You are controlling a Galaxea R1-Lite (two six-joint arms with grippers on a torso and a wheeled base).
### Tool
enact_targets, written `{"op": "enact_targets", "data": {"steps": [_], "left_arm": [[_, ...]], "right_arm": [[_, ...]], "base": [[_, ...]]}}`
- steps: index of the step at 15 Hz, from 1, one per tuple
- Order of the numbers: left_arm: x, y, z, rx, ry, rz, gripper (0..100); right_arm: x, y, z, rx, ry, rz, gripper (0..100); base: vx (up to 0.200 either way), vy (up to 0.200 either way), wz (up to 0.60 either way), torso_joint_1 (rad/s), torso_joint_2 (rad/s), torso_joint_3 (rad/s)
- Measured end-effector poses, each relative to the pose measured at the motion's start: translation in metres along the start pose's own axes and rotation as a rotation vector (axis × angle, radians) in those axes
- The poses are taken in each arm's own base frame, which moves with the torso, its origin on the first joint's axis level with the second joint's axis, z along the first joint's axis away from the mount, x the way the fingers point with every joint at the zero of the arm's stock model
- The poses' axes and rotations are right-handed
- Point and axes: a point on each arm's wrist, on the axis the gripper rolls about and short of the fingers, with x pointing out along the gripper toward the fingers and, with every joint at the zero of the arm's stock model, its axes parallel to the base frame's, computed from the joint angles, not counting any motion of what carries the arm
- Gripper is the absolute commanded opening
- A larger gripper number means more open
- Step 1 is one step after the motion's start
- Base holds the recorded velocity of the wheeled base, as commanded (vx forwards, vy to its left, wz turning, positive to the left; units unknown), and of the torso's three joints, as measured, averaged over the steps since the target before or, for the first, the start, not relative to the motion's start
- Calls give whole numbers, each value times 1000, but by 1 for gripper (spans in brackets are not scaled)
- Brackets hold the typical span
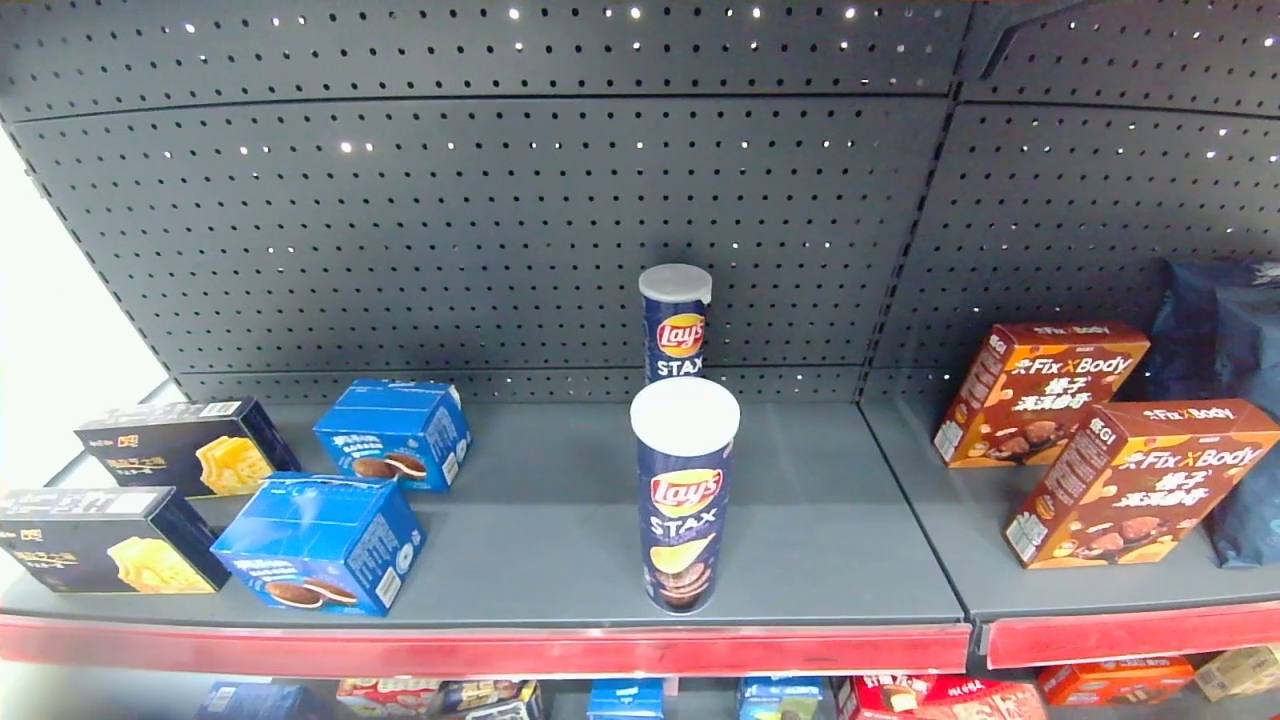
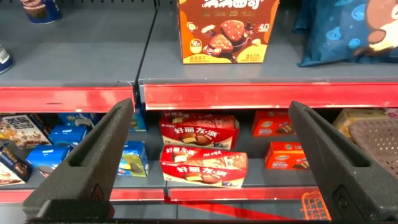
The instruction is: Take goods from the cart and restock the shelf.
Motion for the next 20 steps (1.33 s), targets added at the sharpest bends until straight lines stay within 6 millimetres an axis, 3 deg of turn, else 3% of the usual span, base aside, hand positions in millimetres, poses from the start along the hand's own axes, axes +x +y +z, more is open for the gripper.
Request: {"op": "enact_targets", "data": {"steps": [20], "left_arm": [[0,0,0,-12,0,2,100]], "right_arm": [[0,0,0,3,0,0,100]], "base": [[0,0,0,0,0,0]]}}
